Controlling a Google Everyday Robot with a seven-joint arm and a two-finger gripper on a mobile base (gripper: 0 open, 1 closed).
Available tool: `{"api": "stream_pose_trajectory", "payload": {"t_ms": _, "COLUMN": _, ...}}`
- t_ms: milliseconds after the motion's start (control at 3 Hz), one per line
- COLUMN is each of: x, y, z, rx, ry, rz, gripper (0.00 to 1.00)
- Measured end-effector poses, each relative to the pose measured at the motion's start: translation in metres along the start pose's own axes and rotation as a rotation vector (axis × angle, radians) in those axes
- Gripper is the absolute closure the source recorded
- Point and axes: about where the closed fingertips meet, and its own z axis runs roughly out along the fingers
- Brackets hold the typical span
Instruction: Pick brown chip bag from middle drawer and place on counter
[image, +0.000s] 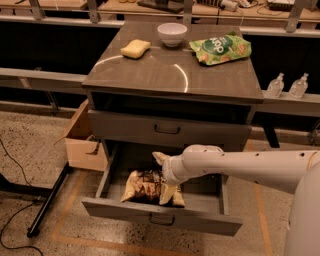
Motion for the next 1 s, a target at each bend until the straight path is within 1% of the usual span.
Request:
{"api": "stream_pose_trajectory", "payload": {"t_ms": 333, "x": 0.010, "y": -0.005, "z": 0.012, "rx": 0.020, "ry": 0.025, "rz": -0.008, "gripper": 0.00}}
{"api": "stream_pose_trajectory", "payload": {"t_ms": 667, "x": 0.026, "y": -0.013, "z": 0.022, "rx": 0.039, "ry": 0.071, "rz": -0.002, "gripper": 0.00}}
{"api": "stream_pose_trajectory", "payload": {"t_ms": 1000, "x": 0.044, "y": -0.018, "z": 0.036, "rx": 0.026, "ry": 0.096, "rz": 0.005, "gripper": 0.00}}
